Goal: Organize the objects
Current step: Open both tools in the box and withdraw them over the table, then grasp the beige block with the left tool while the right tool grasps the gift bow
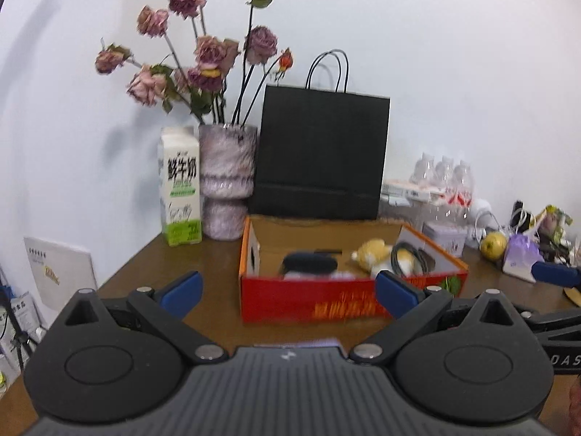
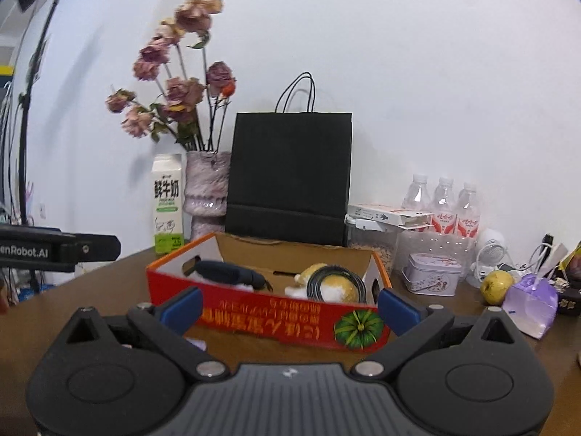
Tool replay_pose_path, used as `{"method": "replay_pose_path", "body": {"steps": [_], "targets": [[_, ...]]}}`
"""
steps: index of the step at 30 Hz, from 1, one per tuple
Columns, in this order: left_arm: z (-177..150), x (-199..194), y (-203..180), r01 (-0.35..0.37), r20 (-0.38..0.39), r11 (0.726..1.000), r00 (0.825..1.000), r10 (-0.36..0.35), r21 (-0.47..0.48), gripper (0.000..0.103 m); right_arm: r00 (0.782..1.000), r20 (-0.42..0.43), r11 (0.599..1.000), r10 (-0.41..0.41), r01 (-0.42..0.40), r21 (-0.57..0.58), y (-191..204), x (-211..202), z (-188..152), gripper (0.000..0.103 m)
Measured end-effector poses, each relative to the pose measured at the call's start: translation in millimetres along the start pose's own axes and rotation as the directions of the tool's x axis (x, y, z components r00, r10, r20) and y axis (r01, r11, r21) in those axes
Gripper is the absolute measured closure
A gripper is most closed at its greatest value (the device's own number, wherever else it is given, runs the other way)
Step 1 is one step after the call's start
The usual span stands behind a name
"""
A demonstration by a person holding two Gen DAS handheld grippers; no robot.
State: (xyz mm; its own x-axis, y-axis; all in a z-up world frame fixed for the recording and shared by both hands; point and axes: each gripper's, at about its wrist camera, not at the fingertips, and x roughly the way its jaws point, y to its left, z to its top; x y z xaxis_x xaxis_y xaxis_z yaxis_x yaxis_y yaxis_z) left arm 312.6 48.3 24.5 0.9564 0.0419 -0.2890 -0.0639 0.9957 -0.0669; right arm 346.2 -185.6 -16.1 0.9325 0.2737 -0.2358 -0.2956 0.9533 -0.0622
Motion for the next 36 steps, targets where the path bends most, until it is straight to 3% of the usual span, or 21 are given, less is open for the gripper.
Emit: {"method": "replay_pose_path", "body": {"steps": [8, 14, 20, 24, 26, 28, 30, 36], "targets": [[-44.0, -11.9, 13.0, -0.006, -0.129, 1.0, 0.992, 0.006, -0.003, 0.0, 0.997, -0.068, 1.0, -0.022, 0.021, -0.01, -1.1, -31.2, -41.2, 0.0], [-57.2, -22.4, 14.5, 0.038, -0.171, 0.999, 0.985, -0.035, 0.015, 0.001, 0.995, -0.077, 0.998, -0.059, 0.059, -0.009, -6.5, -58.0, -58.9, 0.0], [-70.8, -12.2, 15.1, 0.074, -0.252, 0.997, 0.965, -0.073, -0.004, 0.034, 0.99, -0.097, 0.995, -0.1, 0.102, 0.013, -22.2, -77.4, -70.2, 0.0], [-74.6, -6.8, 18.8, 0.077, -0.281, 0.996, 0.956, -0.083, -0.032, 0.068, 0.989, -0.095, 0.992, -0.117, 0.121, 0.041, -31.0, -85.3, -72.7, 0.0], [-73.9, -9.6, 21.7, 0.079, -0.266, 0.996, 0.96, -0.088, -0.045, 0.068, 0.988, -0.091, 0.99, -0.124, 0.129, 0.051, -33.5, -87.1, -73.1, 0.0], [-74.3, -13.7, 22.6, 0.068, -0.251, 0.997, 0.965, -0.078, -0.047, 0.08, 0.988, -0.091, 0.99, -0.126, 0.131, 0.051, -33.8, -87.2, -73.3, 0.0], [-73.8, -18.4, 23.0, 0.063, -0.231, 0.997, 0.97, -0.072, -0.048, 0.084, 0.987, -0.093, 0.99, -0.129, 0.134, 0.047, -33.0, -87.1, -73.5, 0.0], [-74.3, -25.1, 26.6, 0.052, -0.215, 0.997, 0.974, -0.064, -0.062, 0.084, 0.986, -0.084, 0.988, -0.143, 0.147, 0.038, -31.7, -88.1, -73.3, 0.0]]}}
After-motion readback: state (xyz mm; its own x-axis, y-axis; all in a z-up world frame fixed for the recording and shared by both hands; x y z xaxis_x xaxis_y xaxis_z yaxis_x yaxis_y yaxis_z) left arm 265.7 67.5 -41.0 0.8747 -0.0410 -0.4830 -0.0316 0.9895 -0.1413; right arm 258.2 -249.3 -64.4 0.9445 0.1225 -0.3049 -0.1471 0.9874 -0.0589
